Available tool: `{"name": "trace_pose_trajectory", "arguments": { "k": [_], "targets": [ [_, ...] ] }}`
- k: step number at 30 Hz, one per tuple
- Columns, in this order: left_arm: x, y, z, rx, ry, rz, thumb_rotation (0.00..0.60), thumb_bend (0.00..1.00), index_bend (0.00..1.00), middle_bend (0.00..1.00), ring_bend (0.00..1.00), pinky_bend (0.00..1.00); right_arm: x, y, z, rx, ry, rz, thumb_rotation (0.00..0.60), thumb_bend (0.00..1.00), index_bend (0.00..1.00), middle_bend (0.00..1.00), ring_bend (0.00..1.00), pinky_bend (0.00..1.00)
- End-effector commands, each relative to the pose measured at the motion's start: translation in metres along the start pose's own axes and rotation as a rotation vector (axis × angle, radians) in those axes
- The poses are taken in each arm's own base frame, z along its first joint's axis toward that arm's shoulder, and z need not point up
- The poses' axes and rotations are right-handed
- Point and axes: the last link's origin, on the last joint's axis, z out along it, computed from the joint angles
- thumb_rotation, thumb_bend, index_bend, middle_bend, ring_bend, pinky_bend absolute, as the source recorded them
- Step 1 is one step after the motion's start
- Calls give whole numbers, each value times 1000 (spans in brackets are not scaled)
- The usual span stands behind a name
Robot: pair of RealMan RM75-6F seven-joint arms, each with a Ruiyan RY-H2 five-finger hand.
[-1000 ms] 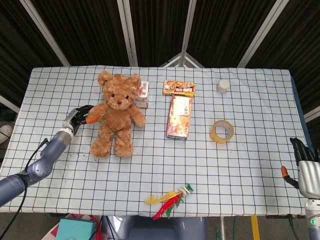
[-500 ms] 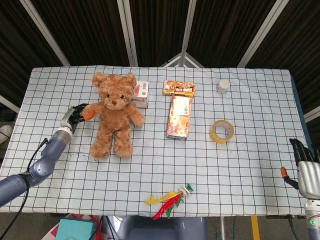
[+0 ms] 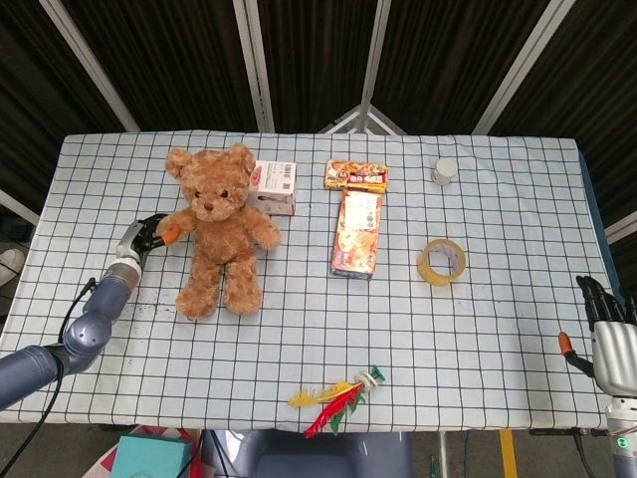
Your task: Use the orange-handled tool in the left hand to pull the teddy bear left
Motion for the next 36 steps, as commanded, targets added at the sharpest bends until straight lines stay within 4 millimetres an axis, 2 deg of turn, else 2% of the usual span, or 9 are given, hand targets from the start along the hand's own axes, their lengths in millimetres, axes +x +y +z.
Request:
{"name": "trace_pose_trajectory", "arguments": {
  "k": [1,9,20,24,33,36],
  "targets": [
    [-1,3,0,-1,12,-1,600,606,488,432,45,161,0,0,0,-1,-1,2,600,367,31,116,193,62],
    [-7,16,-2,-23,6,-1,600,606,489,432,45,161,-1,0,0,-1,-2,1,600,367,31,116,193,62],
    [-2,-3,1,30,32,26,600,607,489,432,45,161,0,0,0,1,0,1,600,367,31,116,193,62],
    [-3,-2,1,29,32,43,600,607,489,432,45,161,0,-1,0,4,1,0,600,368,31,116,193,62],
    [-9,14,-2,-20,30,50,600,604,487,432,45,161,-1,-1,0,1,0,0,600,367,31,116,193,62],
    [-7,10,-2,-19,44,89,600,603,486,432,45,161,-1,-1,0,4,-4,-1,600,367,31,116,193,62]
  ]
}}
